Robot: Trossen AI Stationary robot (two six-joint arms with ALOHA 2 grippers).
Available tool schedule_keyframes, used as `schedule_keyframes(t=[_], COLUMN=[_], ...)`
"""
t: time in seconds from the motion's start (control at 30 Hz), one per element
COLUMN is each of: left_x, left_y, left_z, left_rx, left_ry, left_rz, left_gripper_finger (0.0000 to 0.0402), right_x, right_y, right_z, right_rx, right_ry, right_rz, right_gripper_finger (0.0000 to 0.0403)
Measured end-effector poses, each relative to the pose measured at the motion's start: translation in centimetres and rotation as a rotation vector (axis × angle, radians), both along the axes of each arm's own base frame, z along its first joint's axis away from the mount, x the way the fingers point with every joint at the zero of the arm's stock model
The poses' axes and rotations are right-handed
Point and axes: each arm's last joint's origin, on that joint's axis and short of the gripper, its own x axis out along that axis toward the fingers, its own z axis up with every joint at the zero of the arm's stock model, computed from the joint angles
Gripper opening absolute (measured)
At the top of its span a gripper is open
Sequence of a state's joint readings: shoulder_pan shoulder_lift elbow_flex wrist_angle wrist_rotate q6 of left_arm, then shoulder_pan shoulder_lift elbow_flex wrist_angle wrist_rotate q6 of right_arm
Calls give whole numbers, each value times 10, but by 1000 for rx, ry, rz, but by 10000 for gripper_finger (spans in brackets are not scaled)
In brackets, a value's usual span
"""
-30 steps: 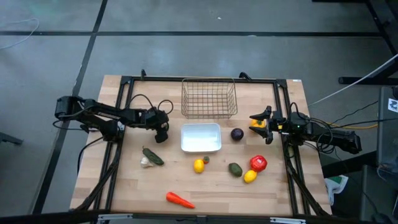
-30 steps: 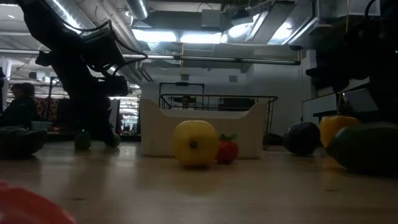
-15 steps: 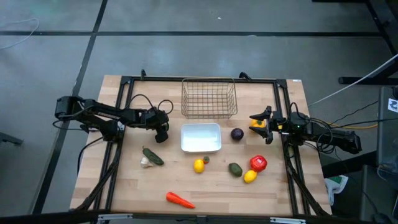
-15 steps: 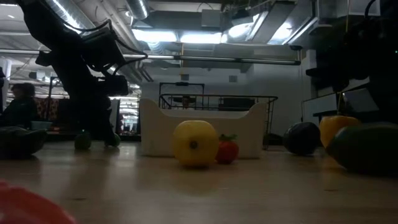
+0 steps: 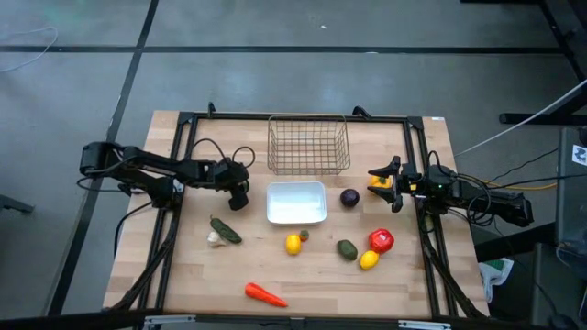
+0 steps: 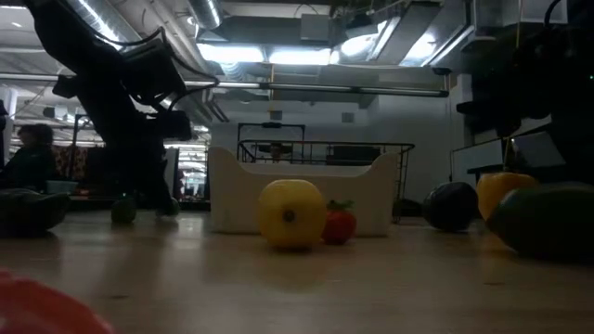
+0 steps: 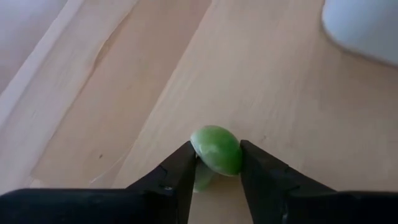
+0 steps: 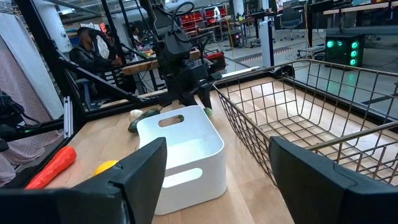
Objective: Sort produce into baskets
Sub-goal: Put the green mushroom into the white bin
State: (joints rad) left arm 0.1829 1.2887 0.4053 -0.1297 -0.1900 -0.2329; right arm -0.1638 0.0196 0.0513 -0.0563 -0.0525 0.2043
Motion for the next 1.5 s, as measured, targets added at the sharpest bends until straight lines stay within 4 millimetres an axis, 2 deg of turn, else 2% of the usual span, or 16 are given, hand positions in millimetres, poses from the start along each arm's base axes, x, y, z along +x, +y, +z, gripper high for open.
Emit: schedule_keyframes(t=[0.4,0.57,0.7,0.9,1.07,1.3,1.5], left_x=[0,8,20,33,44,93,131], left_y=[-6,-12,-23,-43,-57,-72,-77], left_z=[22,38,54,75,82,103,94], left_rx=[-235,-409,-444,-380,-282,-110,1], left_ry=[-206,-394,-581,-832,-924,-874,-695], left_rz=[37,40,-30,-113,-119,-266,-355], left_gripper_finger=[111,114,115,115,115,115,115], right_x=[0,0,0,0,0,0,0], right_y=[0,0,0,0,0,0,0], right_z=[0,0,0,0,0,0,0], right_rx=[0,0,0,0,0,0,0], right_ry=[0,0,0,0,0,0,0], right_rz=[0,0,0,0,0,0,0], right_gripper_finger=[280,280,280,280,280,280,280])
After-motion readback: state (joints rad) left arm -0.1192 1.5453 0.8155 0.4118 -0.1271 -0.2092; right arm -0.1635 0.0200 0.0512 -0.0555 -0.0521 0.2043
